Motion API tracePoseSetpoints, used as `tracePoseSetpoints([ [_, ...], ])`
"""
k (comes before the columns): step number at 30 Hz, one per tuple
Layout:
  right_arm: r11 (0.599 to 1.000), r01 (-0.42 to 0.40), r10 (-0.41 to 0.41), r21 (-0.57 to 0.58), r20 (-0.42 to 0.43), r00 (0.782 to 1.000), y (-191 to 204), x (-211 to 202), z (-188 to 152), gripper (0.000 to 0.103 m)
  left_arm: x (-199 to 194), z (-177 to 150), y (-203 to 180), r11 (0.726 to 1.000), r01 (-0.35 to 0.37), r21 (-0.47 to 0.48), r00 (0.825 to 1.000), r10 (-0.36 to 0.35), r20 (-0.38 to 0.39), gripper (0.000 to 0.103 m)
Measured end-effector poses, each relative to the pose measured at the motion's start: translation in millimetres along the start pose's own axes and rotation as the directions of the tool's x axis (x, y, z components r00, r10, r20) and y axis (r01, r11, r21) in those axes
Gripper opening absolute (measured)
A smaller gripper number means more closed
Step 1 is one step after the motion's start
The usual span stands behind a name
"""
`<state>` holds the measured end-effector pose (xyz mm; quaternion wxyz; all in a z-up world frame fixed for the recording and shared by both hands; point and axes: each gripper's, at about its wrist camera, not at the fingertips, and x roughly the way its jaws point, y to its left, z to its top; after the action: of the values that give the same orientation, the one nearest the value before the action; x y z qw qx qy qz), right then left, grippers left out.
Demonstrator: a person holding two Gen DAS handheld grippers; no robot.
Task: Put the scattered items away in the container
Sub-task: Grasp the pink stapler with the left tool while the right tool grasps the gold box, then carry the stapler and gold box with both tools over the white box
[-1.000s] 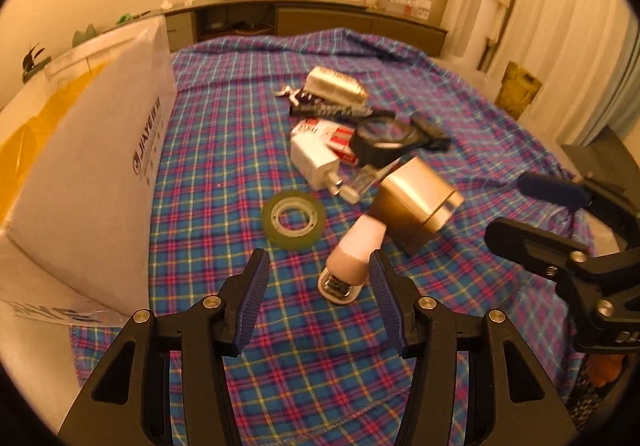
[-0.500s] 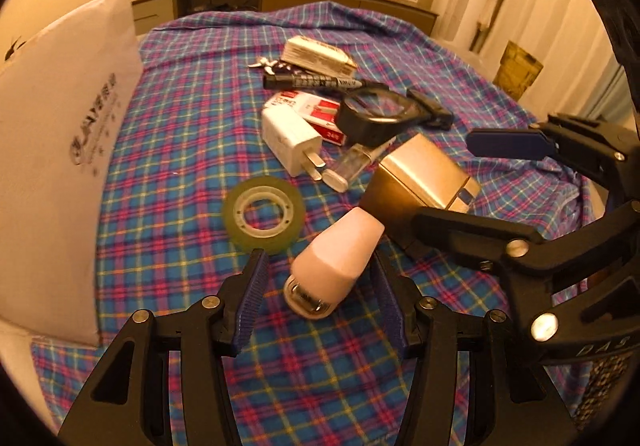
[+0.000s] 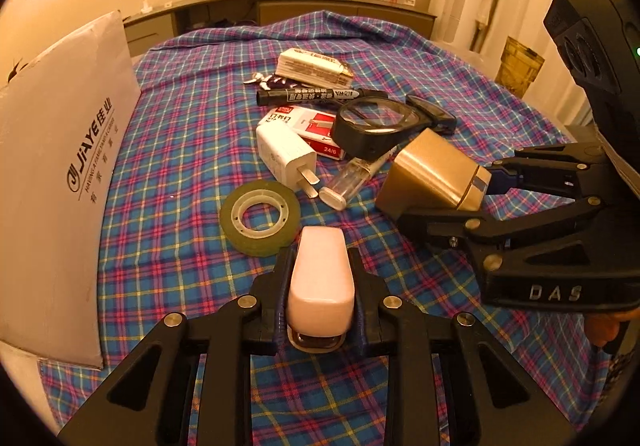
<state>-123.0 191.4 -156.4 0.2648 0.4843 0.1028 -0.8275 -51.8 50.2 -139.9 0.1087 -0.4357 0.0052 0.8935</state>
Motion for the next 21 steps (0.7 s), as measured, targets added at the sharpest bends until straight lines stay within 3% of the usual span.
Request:
tracePoseSetpoints([
  [11,1.000,0.001,-0.002,0.019,0.090,0.996,8.0,-37.2,5.6,0.050,-41.4,6.8,13.4,0.997,0.036,-0.062,0.996,-0.031,0.079,0.027],
  [21,1.000,0.003,-0.005,0.015,0.151,0.989,29.5,-67.4,7.0,0.050,-87.1,15.7,37.4,0.980,0.116,-0.159,0.979,-0.086,0.183,0.027],
])
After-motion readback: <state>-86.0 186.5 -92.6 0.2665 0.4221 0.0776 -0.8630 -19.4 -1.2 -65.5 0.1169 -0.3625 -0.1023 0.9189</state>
